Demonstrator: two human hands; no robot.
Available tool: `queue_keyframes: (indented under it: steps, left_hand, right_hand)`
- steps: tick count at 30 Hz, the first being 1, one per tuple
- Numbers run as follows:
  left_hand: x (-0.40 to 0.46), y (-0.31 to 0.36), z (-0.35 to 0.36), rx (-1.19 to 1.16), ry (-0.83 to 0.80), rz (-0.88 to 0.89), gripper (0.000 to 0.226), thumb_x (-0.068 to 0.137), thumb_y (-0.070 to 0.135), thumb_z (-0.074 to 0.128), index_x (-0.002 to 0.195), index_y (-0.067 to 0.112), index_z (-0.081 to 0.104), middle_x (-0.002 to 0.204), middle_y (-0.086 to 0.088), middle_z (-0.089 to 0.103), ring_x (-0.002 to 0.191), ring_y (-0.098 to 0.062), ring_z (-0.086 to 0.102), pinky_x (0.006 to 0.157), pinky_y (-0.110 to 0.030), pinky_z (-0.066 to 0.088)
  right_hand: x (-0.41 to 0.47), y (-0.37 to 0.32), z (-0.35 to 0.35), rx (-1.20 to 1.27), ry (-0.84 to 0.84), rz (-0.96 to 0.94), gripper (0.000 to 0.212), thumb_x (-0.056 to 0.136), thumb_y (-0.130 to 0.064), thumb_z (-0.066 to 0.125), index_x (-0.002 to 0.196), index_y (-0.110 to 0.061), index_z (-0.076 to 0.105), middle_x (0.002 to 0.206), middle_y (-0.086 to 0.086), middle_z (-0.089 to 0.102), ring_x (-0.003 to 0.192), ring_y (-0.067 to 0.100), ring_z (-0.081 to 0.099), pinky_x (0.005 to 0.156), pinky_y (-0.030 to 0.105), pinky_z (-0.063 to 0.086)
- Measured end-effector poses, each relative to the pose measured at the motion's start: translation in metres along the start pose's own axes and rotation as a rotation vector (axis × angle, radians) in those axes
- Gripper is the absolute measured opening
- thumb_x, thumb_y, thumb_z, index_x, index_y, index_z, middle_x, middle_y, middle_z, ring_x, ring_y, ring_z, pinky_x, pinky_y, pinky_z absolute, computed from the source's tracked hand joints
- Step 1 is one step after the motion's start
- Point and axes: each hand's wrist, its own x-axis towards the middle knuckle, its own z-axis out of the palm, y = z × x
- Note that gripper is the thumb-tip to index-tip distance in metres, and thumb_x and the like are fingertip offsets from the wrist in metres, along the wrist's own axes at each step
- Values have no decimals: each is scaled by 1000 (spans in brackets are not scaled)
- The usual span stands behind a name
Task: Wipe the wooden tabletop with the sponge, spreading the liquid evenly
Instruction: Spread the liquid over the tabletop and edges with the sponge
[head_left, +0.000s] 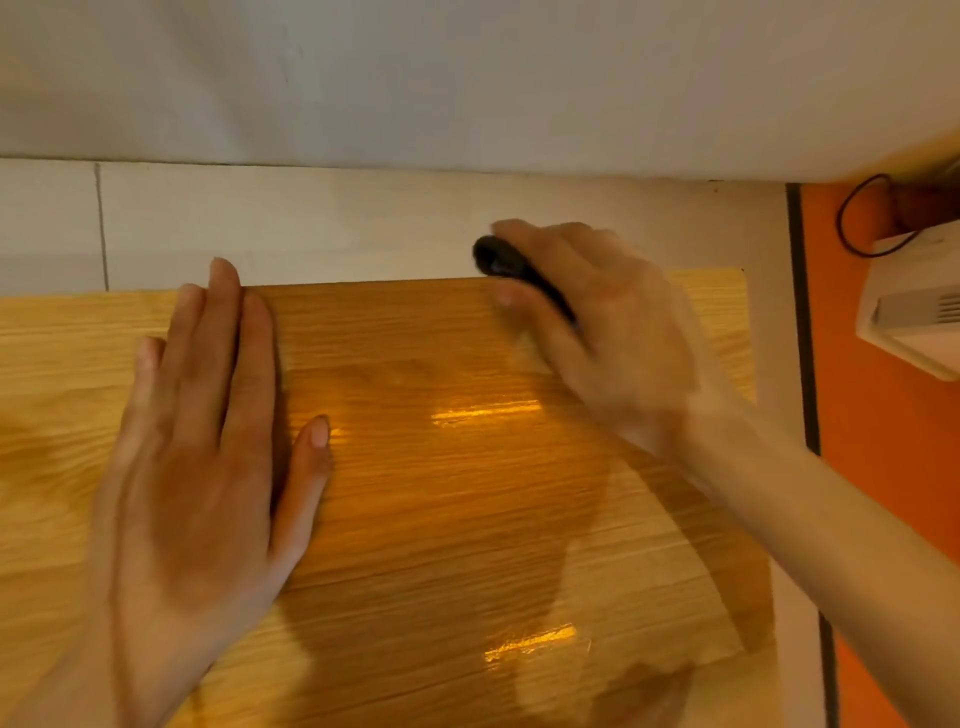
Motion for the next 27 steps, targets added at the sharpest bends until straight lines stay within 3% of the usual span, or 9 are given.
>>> queue_keyframes:
  steps: [3, 5, 7, 9, 11, 14, 17, 22, 27]
  left_hand:
    - [3, 8, -10, 110, -5, 59, 73, 104, 47, 28, 163, 10, 6, 172, -8, 0, 159, -28, 2, 129, -47, 6]
    - [4, 13, -15, 102, -5, 63, 73, 105, 45, 28, 162, 7, 6, 171, -11, 0, 158, -30, 1, 128, -47, 5]
    - [5, 15, -15, 31, -23, 52, 71, 106, 44, 27, 162, 6, 7, 170, -17, 5, 157, -35, 4, 127, -51, 4]
    - [5, 19, -16, -23, -25, 14, 69, 107, 46, 25, 163, 12, 2, 170, -16, 3, 158, -32, 2, 127, -53, 6]
    - [5, 20, -19, 49, 10, 26, 68, 108, 44, 26, 163, 9, 8, 170, -14, 4, 158, -25, 0, 128, -44, 3]
    - [8, 23, -26, 132, 26, 66, 67, 108, 41, 31, 159, 0, 17, 169, -20, 10, 158, -27, 3, 129, -37, -1]
    - [10, 26, -31, 141, 6, 51, 69, 107, 41, 33, 159, -1, 17, 168, -21, 12, 157, -31, 6, 128, -32, -5]
    - [9, 32, -41, 94, -57, 35, 75, 105, 49, 26, 161, 2, 10, 170, -15, 4, 158, -26, 2, 125, -25, -11]
    - [-6, 18, -58, -6, -17, 23, 73, 106, 49, 27, 162, 4, 11, 171, -10, 3, 158, -19, -3, 126, -24, -9]
  right_hand:
    - [-18, 43, -23, 9, 59, 150, 33, 103, -29, 41, 130, -19, 56, 125, 3, 62, 114, 20, 55, 98, 31, 41]
    - [-26, 57, -33, -29, 86, 264, 32, 103, -26, 40, 128, -17, 59, 125, 3, 62, 117, 18, 53, 98, 25, 37]
    - [-23, 48, -27, -49, 125, 315, 32, 104, -27, 36, 121, -16, 62, 121, 5, 64, 115, 21, 53, 100, 31, 37]
    - [-12, 14, -7, -22, 175, 285, 33, 105, -27, 34, 108, -17, 66, 108, 6, 67, 103, 27, 56, 94, 41, 41]
    - [5, -35, 21, 32, 232, 211, 31, 104, -29, 39, 103, -18, 68, 98, 6, 68, 94, 29, 58, 84, 44, 45]
    - [21, -98, 56, -10, 298, 49, 31, 101, -30, 44, 120, -18, 65, 106, 3, 69, 94, 25, 59, 81, 39, 47]
    - [18, -73, 40, 95, 145, -5, 32, 102, -31, 42, 127, -21, 59, 116, 0, 66, 105, 23, 58, 89, 40, 46]
    - [-17, 2, -6, -18, 202, 267, 33, 105, -23, 36, 124, -15, 61, 121, 6, 64, 113, 23, 55, 99, 35, 39]
    - [18, -70, 39, 9, 154, 135, 31, 104, -24, 38, 126, -15, 58, 120, 7, 62, 112, 27, 52, 99, 37, 37]
